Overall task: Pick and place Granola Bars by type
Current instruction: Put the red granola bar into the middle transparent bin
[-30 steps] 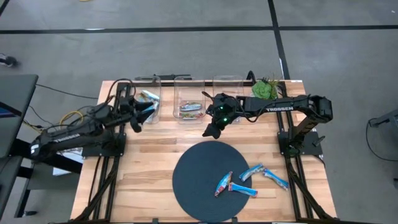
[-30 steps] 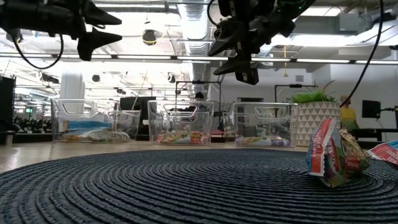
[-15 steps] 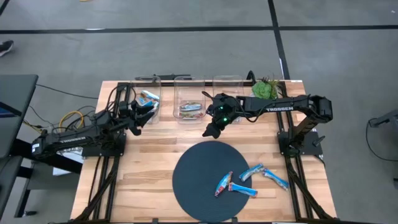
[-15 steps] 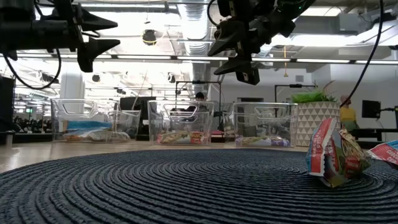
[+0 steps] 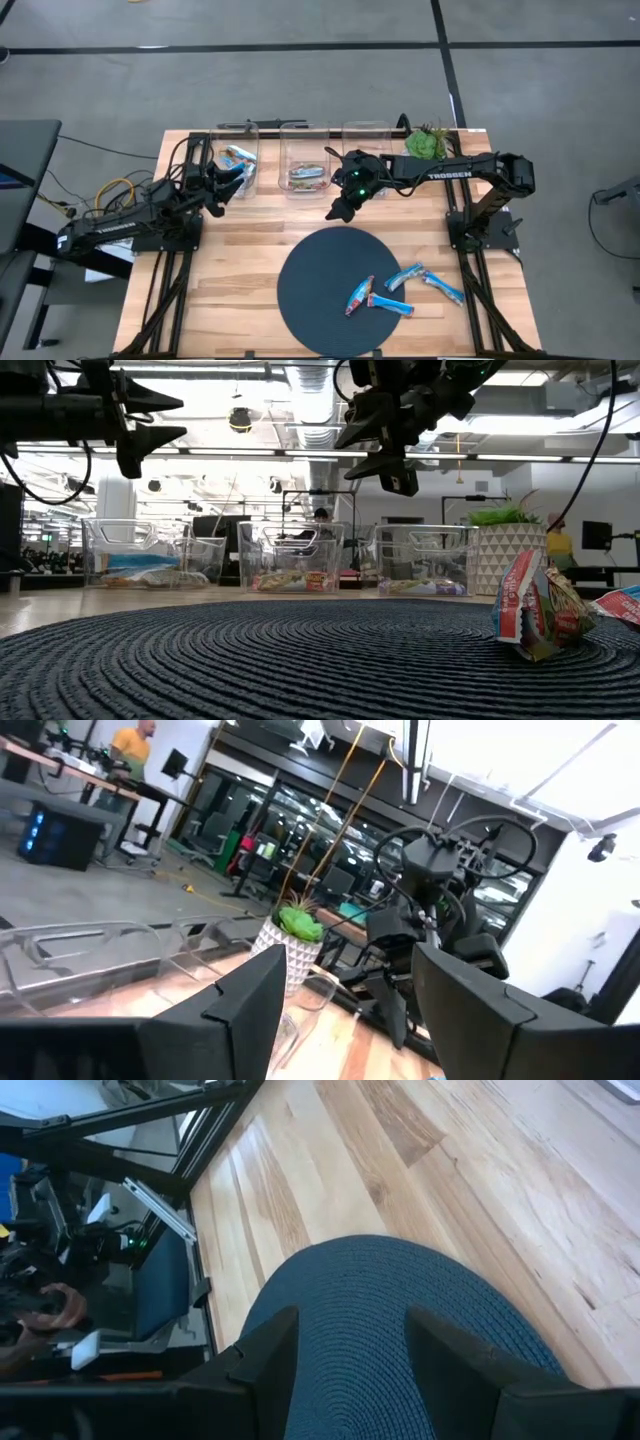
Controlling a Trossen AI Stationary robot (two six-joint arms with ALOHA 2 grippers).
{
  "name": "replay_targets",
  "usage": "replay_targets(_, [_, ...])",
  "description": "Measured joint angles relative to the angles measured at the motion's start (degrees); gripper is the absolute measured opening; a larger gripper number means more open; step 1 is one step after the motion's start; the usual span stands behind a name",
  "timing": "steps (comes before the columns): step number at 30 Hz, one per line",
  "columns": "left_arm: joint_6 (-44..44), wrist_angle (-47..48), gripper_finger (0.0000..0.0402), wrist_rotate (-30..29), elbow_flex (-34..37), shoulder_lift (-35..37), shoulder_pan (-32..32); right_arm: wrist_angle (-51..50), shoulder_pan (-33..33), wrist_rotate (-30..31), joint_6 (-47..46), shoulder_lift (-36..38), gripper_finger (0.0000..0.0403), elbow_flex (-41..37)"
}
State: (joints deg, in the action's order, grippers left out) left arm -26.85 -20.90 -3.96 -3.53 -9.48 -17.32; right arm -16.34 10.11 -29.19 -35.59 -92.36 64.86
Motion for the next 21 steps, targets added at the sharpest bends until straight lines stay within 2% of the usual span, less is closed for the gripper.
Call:
replay_targets(7, [0.2, 3.3, 0.0211, -1.8, 0.0, 3.7, 0.0, 0.0, 0.0, 0.0, 0.0, 0.0, 0.0175, 0.0])
replay_targets(15, [0.5, 5.3, 0.0211, -3.0, 0.0, 3.9, 0.0, 0.0, 0.0, 0.0, 0.0, 0.0, 0.0175, 0.0])
replay_targets(21, [-0.8, 1.1, 0.0211, -3.0, 2.9, 3.9, 0.0, 0.0, 0.0, 0.0, -0.3, 0.0, 0.0175, 0.0])
